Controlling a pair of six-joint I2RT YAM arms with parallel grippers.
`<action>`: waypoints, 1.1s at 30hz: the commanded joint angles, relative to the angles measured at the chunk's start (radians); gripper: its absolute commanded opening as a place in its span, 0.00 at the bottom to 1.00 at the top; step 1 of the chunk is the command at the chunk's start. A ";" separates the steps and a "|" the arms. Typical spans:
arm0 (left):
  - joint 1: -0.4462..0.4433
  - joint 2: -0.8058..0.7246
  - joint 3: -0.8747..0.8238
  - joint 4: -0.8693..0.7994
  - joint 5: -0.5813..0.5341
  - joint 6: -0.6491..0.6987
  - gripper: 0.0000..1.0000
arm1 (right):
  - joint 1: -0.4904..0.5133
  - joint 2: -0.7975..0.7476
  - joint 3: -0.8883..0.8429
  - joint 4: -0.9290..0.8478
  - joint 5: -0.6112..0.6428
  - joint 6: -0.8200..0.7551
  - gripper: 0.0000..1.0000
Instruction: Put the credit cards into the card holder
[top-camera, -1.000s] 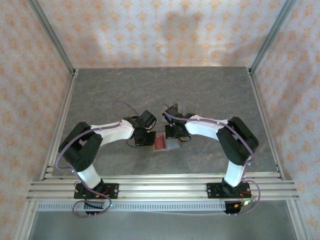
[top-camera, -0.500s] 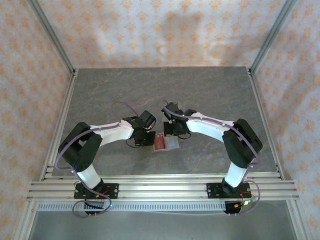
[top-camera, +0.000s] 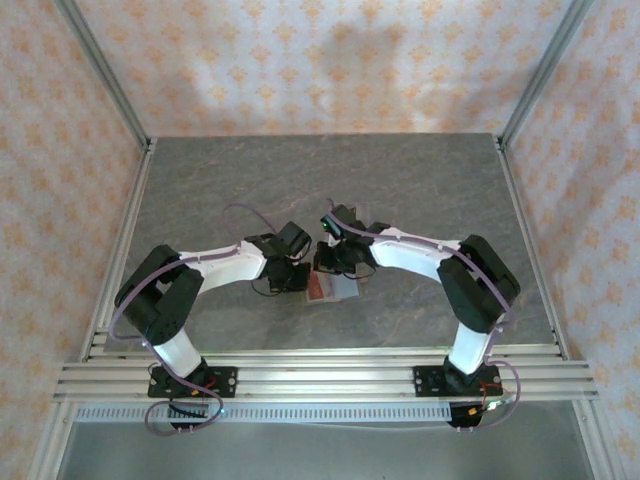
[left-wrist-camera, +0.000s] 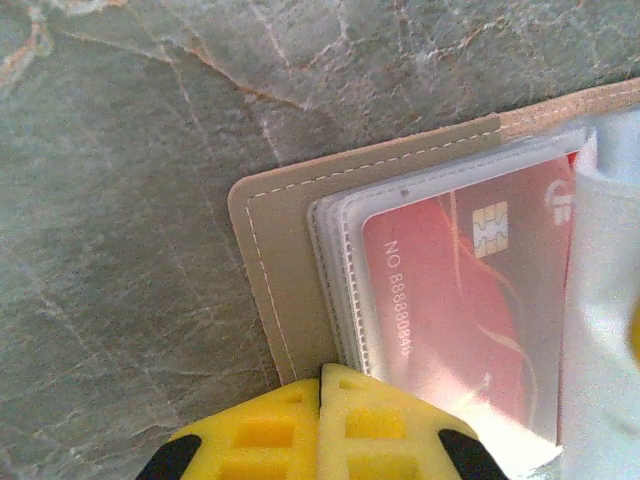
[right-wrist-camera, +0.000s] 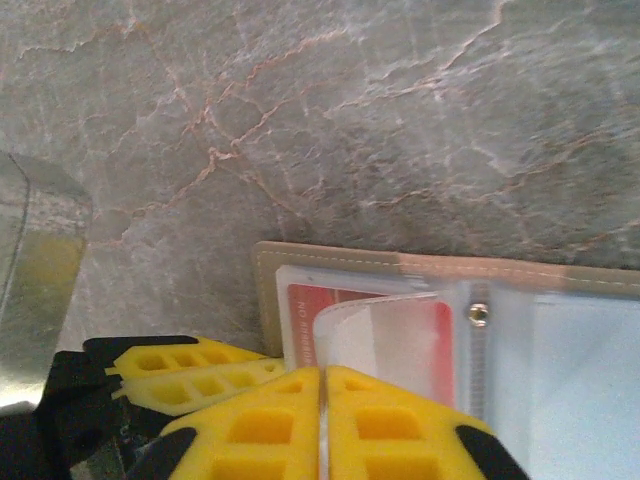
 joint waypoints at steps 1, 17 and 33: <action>0.009 0.024 -0.048 0.003 -0.028 -0.011 0.00 | 0.004 0.030 -0.021 0.104 -0.075 0.072 0.15; 0.033 -0.074 -0.082 -0.025 -0.024 -0.010 0.02 | 0.004 0.031 0.016 0.043 -0.042 0.034 0.20; 0.036 -0.129 -0.002 -0.099 -0.011 0.009 0.24 | 0.004 0.060 0.038 -0.102 0.088 -0.060 0.29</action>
